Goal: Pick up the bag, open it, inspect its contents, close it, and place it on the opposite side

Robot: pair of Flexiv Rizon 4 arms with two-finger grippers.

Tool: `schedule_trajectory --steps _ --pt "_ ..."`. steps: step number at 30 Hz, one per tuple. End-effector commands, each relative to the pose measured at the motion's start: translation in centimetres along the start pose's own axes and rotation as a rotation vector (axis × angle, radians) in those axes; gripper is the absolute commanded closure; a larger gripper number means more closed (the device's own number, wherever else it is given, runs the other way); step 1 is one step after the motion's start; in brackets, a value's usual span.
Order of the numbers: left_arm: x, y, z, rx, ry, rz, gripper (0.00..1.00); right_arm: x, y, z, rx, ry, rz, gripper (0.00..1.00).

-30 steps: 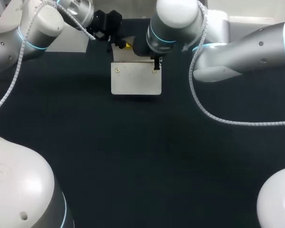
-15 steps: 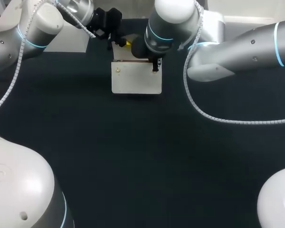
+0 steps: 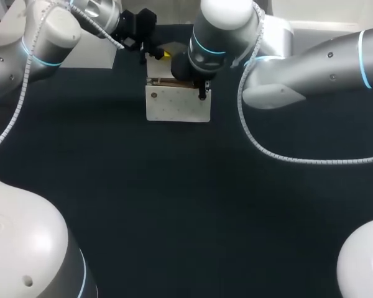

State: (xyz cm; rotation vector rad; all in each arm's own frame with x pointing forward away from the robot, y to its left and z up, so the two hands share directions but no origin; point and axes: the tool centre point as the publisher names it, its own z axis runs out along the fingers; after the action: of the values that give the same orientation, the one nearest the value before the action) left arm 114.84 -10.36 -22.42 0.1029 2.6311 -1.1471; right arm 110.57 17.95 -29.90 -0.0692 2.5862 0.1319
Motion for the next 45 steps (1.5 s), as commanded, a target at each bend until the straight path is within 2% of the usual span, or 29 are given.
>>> schedule_trajectory --steps 1,5,20,32,38,45 --pt "0.1 -0.1 -0.2 0.008 -0.009 -0.001 1.0 0.5 0.1 -0.1 0.001 0.002 0.002 1.0" --pt "0.4 0.0 -0.2 0.024 0.004 -0.001 1.0 0.6 0.3 -0.1 -0.005 0.005 0.003 1.0" --pt "1.2 -0.2 -0.4 0.049 0.02 -0.003 1.0 -1.1 0.8 1.1 0.01 0.011 -0.009 1.0" --pt "0.9 0.3 -0.1 0.066 0.039 -0.028 1.0 0.8 0.4 1.4 0.005 0.097 -0.007 1.0" --pt "0.9 0.2 0.1 0.077 0.062 -0.032 1.0 0.2 0.6 0.5 -0.016 0.022 0.012 1.0" --pt "0.8 0.1 -0.1 0.087 0.091 -0.049 1.0 -0.6 0.8 0.3 -0.004 -0.032 0.017 1.0"
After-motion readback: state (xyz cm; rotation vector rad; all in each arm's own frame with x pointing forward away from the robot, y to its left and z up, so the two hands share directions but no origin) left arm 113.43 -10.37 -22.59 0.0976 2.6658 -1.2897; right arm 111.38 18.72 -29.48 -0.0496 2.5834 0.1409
